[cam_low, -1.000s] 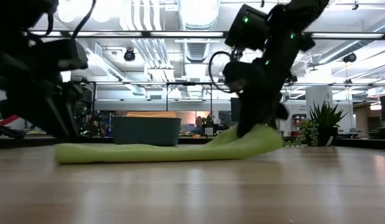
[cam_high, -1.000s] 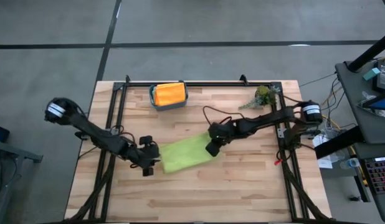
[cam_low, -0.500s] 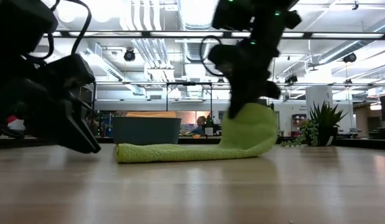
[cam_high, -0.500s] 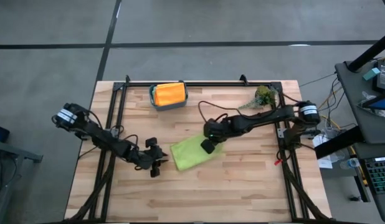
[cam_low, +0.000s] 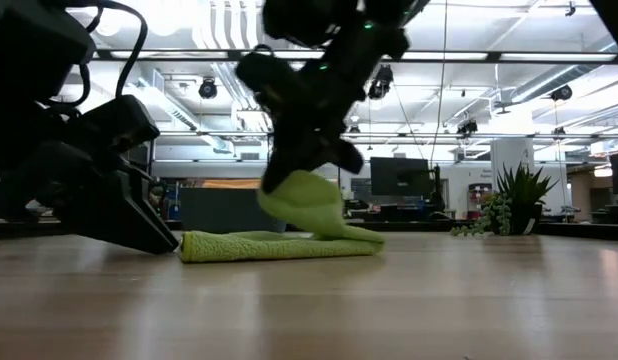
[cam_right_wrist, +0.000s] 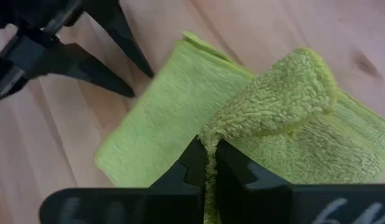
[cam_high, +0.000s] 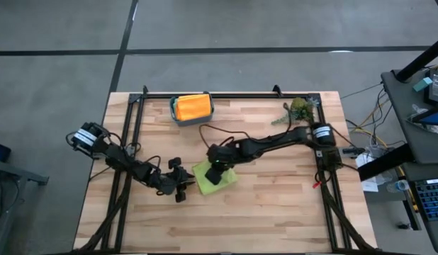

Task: Fold microfiber towels
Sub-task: Fold the light green microfiber towel

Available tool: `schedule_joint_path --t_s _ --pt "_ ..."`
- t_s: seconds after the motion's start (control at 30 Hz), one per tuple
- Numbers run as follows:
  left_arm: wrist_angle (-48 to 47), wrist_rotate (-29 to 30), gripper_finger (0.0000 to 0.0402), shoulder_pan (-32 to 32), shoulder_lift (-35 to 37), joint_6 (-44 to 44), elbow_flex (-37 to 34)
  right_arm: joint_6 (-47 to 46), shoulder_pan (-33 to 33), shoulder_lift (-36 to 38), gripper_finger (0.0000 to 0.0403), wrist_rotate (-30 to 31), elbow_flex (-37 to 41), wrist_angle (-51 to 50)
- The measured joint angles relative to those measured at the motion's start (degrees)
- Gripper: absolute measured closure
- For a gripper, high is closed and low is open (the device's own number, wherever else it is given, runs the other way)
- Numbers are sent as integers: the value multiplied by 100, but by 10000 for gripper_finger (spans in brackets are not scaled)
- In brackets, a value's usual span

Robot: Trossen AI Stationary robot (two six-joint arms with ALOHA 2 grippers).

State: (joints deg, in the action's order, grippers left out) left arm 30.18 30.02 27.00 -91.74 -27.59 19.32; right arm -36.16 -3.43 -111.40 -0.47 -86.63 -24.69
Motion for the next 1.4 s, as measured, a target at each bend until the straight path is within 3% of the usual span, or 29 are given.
schedule_joint_path --t_s 0.17,0.5,0.9,1.4 --pt "-7 7 300 0 0 0 0 164 -41 -468 394 -15 -541 -3" --pt "0 27 300 0 0 0 -5 291 -36 -825 393 -3 -900 23" --pt "13 38 300 0 0 97 -8 299 -103 -834 305 41 -887 277" --pt "52 51 300 -4 -2 120 -11 445 -301 -834 300 39 -876 1136"
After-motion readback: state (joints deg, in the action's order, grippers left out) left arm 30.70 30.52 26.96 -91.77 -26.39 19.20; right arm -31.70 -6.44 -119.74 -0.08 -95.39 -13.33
